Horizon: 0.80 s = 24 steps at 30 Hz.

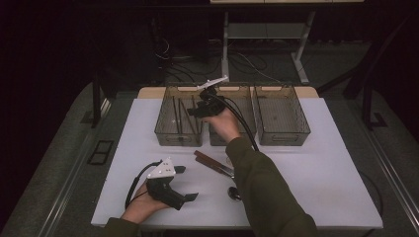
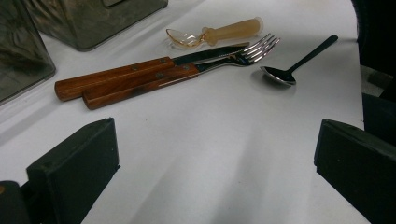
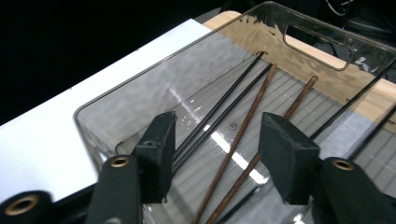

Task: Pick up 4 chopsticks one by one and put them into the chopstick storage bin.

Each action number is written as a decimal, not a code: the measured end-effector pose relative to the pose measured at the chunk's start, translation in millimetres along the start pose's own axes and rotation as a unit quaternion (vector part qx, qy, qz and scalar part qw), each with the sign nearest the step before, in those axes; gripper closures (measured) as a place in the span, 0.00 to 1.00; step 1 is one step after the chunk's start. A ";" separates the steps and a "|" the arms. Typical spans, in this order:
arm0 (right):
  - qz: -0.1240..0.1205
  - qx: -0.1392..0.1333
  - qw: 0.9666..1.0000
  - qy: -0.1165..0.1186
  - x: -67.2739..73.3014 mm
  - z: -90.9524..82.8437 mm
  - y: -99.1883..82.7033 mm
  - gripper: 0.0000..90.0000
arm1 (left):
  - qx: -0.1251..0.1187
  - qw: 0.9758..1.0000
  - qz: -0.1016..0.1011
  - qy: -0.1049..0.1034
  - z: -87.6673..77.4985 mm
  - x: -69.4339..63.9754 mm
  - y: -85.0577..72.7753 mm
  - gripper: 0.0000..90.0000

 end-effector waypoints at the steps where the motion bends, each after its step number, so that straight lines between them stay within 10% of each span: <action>1: -0.003 -0.002 1.000 0.001 0.3 -3.4 -0.8 0.49 | -0.002 1.000 0.002 0.001 0.4 0.3 0.0 0.00; 24: -0.037 -0.025 0.999 0.020 3.3 -80.6 -42.8 0.39 | 0.002 1.000 -0.005 0.003 0.7 -1.0 -1.4 0.00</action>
Point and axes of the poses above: each handheld gripper's, and its own axes: z roughly forward along the jaws, y roughly out of its top, x roughly to its left, the point moved 1 cm from there along z, roughly forward along the jaws, and after that the axes turned 9 degrees about -z, right-handed, at the moved point
